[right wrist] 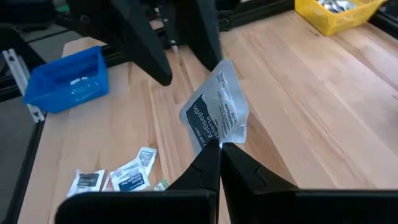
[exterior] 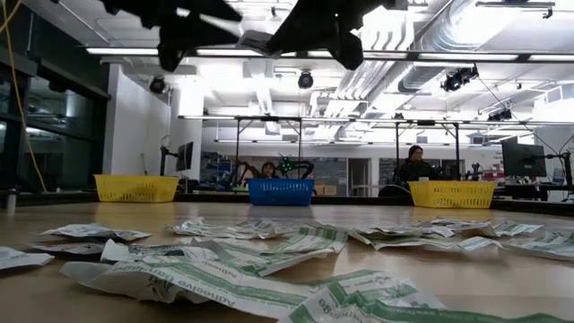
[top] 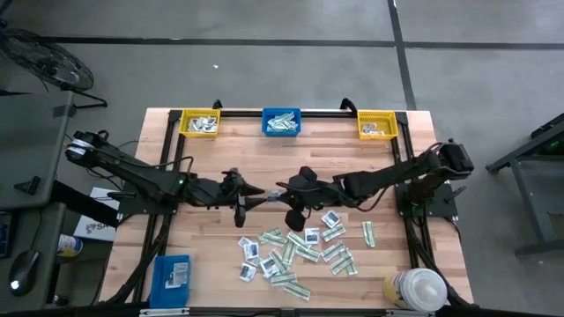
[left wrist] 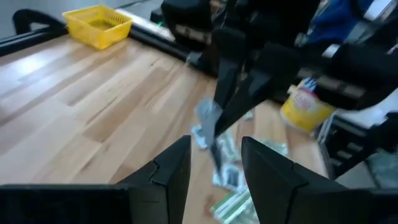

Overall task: Pick & Place First Aid Supplies
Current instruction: Put the gray towelette pack into the left yellow bin

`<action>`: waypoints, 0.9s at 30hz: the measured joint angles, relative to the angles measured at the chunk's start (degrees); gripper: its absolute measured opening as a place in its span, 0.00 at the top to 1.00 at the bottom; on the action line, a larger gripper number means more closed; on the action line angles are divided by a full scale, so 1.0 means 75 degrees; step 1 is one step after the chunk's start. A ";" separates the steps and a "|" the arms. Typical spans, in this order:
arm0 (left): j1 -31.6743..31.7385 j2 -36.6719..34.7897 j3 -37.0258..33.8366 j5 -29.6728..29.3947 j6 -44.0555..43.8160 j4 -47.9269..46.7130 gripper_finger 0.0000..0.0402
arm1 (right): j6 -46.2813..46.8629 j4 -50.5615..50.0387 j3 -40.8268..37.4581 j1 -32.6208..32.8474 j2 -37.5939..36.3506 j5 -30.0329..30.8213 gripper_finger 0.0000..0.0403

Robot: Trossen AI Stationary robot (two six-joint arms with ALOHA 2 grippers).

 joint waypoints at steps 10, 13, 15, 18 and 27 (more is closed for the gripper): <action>0.0000 0.0009 0.0004 -0.0164 -0.0099 0.0224 0.64 | -0.0539 0.0715 0.0000 -0.0003 -0.0006 -0.0241 1.00; -0.0002 0.0009 0.0004 -0.0231 -0.0261 0.0251 0.64 | -0.0737 0.0937 0.0000 0.0000 -0.0006 -0.0355 1.00; -0.0003 0.0009 0.0004 -0.0255 -0.0265 0.0298 0.65 | -0.0769 0.0952 0.0000 -0.0005 -0.0006 -0.0430 1.00; -0.0003 0.0012 0.0004 -0.0338 -0.0266 0.0611 0.69 | -0.0772 0.0938 0.0000 -0.0009 -0.0008 -0.0456 1.00; -0.0004 0.0012 0.0004 -0.0157 -0.0346 0.0774 0.96 | -0.0804 0.0917 0.0000 -0.0006 -0.0008 -0.0555 1.00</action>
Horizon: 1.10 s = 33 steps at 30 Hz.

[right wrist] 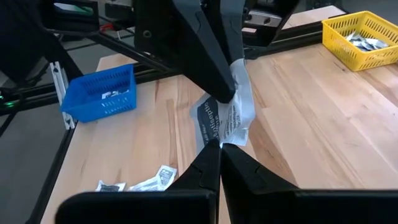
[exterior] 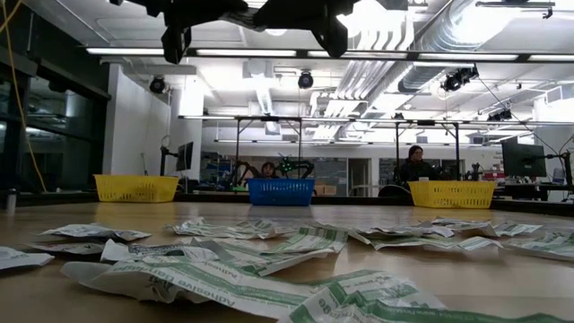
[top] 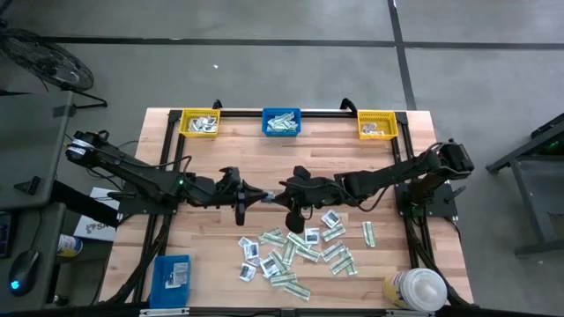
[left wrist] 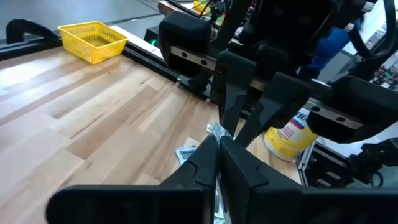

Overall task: Pick & Place First Aid Supplies
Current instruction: Put the gray towelette pack into the left yellow bin

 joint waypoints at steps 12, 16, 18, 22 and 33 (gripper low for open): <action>-0.0002 0.0000 0.0000 -0.0040 -0.0126 0.0155 1.00 | 0.0222 -0.0022 0.0003 -0.0035 -0.0037 -0.0176 0.91; -0.0002 0.0000 0.0000 -0.0363 -0.0117 0.0157 1.00 | 0.0740 -0.0459 0.0003 -0.0237 -0.0336 -0.0593 0.76; -0.0002 0.0000 0.0000 -0.0819 -0.0099 0.0125 1.00 | 0.0937 -0.0853 0.0009 -0.0369 -0.0594 -0.0575 0.68; 0.0001 -0.0059 0.0009 -0.2469 -0.0036 -0.0065 1.00 | 0.1242 -0.1914 0.0012 -0.0585 -0.1251 -0.0104 0.55; 0.1469 -0.0206 0.0013 -0.4530 -0.0457 -0.1239 1.00 | 0.1279 -0.4214 0.0012 -0.0702 -0.2759 0.1510 0.49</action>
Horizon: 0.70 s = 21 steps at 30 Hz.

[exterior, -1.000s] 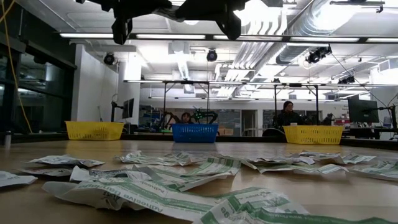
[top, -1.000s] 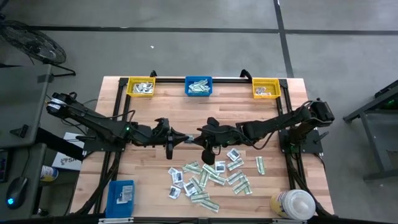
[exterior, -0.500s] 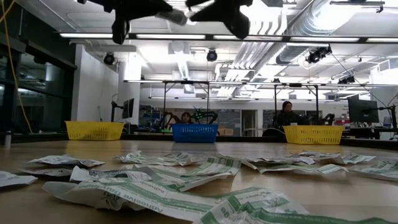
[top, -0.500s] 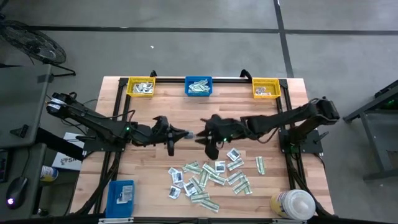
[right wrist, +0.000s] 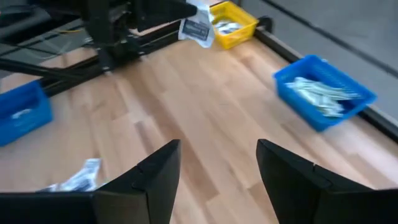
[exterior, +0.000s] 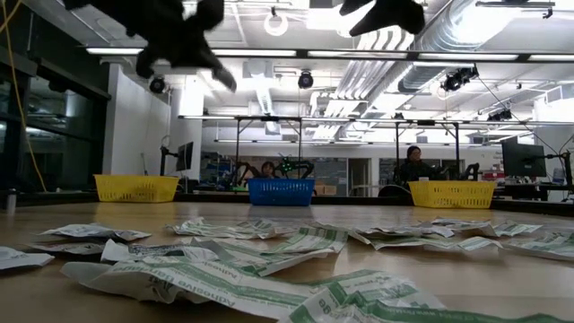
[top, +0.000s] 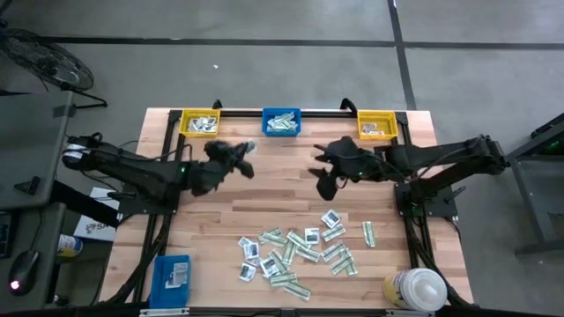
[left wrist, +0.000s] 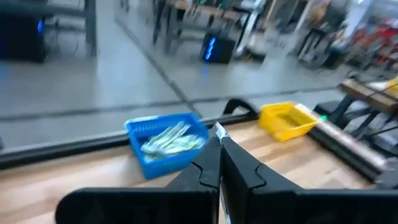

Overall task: Pick & Place First Aid Supplies
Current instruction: Put the gray towelette pack into the left yellow bin

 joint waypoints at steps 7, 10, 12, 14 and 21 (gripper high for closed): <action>0.2404 -0.0155 -0.0001 0.2452 -0.0514 -0.1530 1.00 | 0.0048 -0.0609 0.0000 -0.0003 -0.0239 0.0805 0.49; 0.3317 -0.0162 -0.0001 0.3061 -0.0661 -0.2145 1.00 | 0.0306 -0.0835 -0.0003 -0.0006 -0.0239 0.0952 0.49; 0.3908 -0.0162 -0.0001 0.3331 -0.0866 -0.2550 1.00 | 0.0470 -0.0979 -0.0003 -0.0006 -0.0239 0.1119 0.49; 0.4460 -0.0162 -0.0001 0.3546 -0.0986 -0.2841 1.00 | 0.0657 -0.1140 -0.0003 -0.0006 -0.0239 0.1330 0.49; 0.6231 -0.0162 -0.0001 0.4149 -0.1386 -0.3568 1.00 | 0.1017 -0.1431 -0.0003 -0.0322 -0.0236 0.1560 0.49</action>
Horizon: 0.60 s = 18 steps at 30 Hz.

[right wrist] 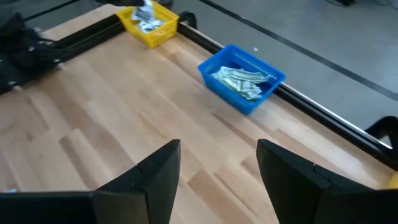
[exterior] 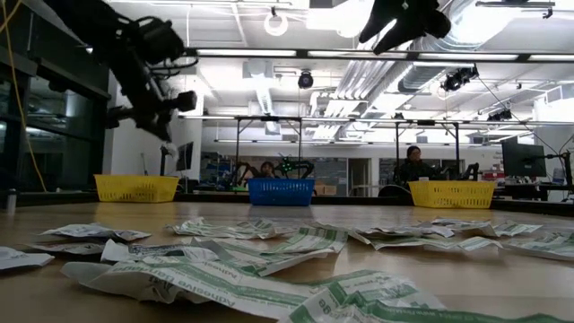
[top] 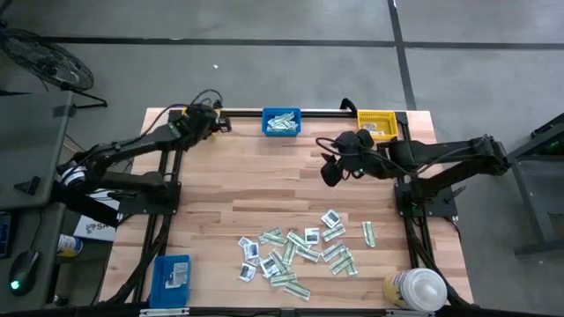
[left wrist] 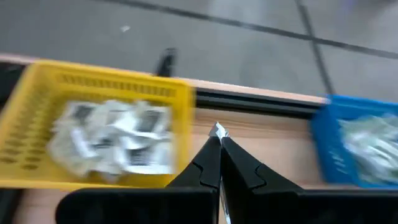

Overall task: Pick & Place First Aid Supplies
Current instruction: Put the gray towelette pack into the left yellow bin

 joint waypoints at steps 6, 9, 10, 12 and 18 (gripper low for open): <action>0.1108 0.0000 0.0000 0.0228 0.0035 -0.0447 1.00 | 0.0003 0.0000 -0.0003 -0.0570 0.0000 -0.0031 0.49; 0.1510 0.0000 0.0000 0.0439 0.0343 -0.0407 1.00 | -0.0050 0.0002 -0.0003 -0.0880 0.0003 -0.0159 0.49; 0.1609 0.0003 0.0000 0.0459 0.0427 -0.0420 1.00 | -0.0077 0.0002 -0.0003 -0.0983 0.0003 -0.0205 0.49; 0.1658 0.0065 0.0000 0.0453 0.0462 -0.0313 1.00 | -0.0181 0.0011 -0.0003 -0.1153 0.0003 -0.0258 0.49; 0.1649 0.0451 0.0062 0.0275 0.0480 -0.0227 0.99 | -0.0577 0.0040 -0.0003 -0.1536 0.0003 -0.0482 0.49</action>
